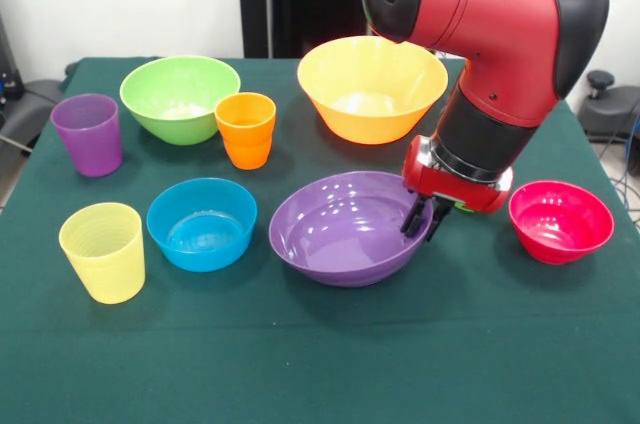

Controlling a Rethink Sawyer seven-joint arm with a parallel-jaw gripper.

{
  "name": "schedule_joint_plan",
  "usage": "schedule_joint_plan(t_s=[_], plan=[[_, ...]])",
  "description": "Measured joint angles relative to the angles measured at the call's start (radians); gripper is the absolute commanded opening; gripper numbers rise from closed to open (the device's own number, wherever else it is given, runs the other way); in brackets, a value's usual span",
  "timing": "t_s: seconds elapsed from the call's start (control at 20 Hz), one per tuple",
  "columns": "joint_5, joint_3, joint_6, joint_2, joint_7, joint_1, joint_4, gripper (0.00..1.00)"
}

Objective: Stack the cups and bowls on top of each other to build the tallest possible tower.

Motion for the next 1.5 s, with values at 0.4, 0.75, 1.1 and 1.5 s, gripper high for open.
schedule_joint_plan(t_s=[0.4, 0.75, 1.1, 1.5], plan=[[0.0, 0.015, -0.014, -0.022, 0.0, -0.01, 0.03, 0.0], [0.0, 0.057, -0.071, -0.073, 0.0, -0.05, 0.092, 0.0], [0.0, 0.088, -0.098, -0.102, 0.0, -0.086, 0.124, 0.0], [0.0, 0.095, -0.097, -0.106, 0.0, -0.091, 0.13, 0.0]])
